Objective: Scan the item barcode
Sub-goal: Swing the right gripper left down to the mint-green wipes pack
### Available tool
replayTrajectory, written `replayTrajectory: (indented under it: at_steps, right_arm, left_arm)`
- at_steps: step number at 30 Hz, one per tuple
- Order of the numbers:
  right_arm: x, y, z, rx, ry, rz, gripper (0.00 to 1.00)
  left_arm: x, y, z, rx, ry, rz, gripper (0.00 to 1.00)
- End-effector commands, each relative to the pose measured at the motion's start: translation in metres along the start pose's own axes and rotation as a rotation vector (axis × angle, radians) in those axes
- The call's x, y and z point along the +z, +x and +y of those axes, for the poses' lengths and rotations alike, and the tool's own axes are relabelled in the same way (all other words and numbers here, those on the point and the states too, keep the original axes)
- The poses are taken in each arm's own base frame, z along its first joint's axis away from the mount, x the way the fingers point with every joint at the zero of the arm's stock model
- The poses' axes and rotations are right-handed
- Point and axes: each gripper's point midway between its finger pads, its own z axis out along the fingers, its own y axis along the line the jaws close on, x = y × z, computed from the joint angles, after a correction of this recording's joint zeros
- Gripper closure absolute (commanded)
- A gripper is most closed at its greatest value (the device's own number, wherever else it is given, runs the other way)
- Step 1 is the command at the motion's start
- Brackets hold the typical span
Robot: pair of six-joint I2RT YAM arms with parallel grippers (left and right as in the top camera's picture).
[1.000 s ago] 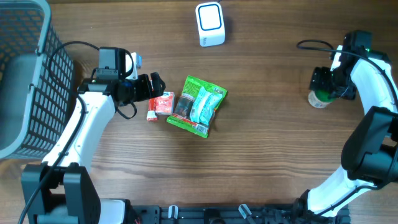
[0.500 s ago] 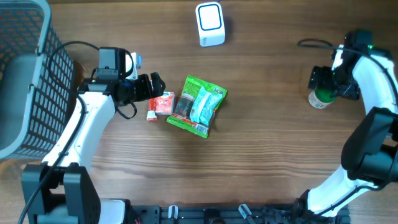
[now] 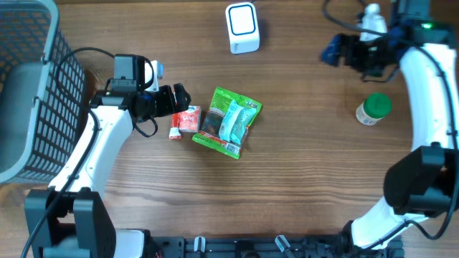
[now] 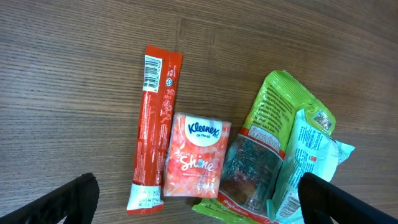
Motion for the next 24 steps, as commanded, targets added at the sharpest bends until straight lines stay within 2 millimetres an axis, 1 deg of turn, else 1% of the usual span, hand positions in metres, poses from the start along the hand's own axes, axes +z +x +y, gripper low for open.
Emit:
replayTrajectory:
  at_steps: [1,2,4,5,8,9,11,12,13,15,17,20,21,24]
  right_arm:
    - [0.028,0.033,0.060,-0.069,-0.128,0.115,0.02]
    - [0.036,0.042,0.070,-0.072,-0.135,0.144,0.00]
    - [0.049,0.057,0.086,-0.058,-0.143,0.186,0.00]
    - [0.059,0.068,0.096,-0.036,-0.146,0.215,0.00]
    - [0.086,0.093,0.114,-0.003,-0.153,0.264,0.00]
    - [0.105,0.107,0.122,0.005,-0.155,0.272,0.00]
    - [0.125,0.122,0.124,0.044,-0.128,0.271,0.02]
    - [0.132,0.127,0.123,0.062,-0.111,0.270,0.05]
    - [0.146,0.139,0.120,0.098,-0.075,0.265,0.11]
    - [0.155,0.148,0.121,0.096,-0.077,0.262,0.16]
    - [0.163,0.155,0.123,0.073,-0.089,0.253,0.17]
    - [0.175,0.156,0.124,0.042,-0.085,0.204,0.17]
    - [0.177,0.155,0.123,0.034,-0.080,0.188,0.19]
    - [0.181,0.153,0.125,0.027,-0.085,0.162,0.32]
  left_arm:
    - [-0.007,-0.008,-0.002,0.003,0.013,-0.026,0.00]
    - [-0.007,-0.008,-0.002,0.003,0.013,-0.026,0.00]
    - [-0.007,-0.008,-0.002,0.003,0.013,-0.026,0.00]
    - [-0.007,-0.008,-0.002,0.003,0.013,-0.026,0.00]
    - [-0.007,-0.008,-0.002,0.003,0.013,-0.026,0.00]
    - [-0.007,-0.008,-0.002,0.003,0.013,-0.026,0.00]
    - [-0.007,-0.008,-0.002,0.003,0.013,-0.026,0.00]
    - [-0.007,-0.008,-0.002,0.003,0.013,-0.026,0.00]
    - [-0.007,-0.008,-0.002,0.003,0.013,-0.026,0.00]
    - [-0.007,-0.008,-0.002,0.003,0.013,-0.026,0.00]
    - [-0.007,-0.008,-0.002,0.003,0.013,-0.026,0.00]
    - [-0.007,-0.008,-0.003,0.003,0.013,-0.027,0.00]
    - [-0.007,-0.008,-0.002,0.003,0.013,-0.026,0.00]
    - [-0.007,-0.008,-0.002,0.003,0.013,-0.026,0.00]
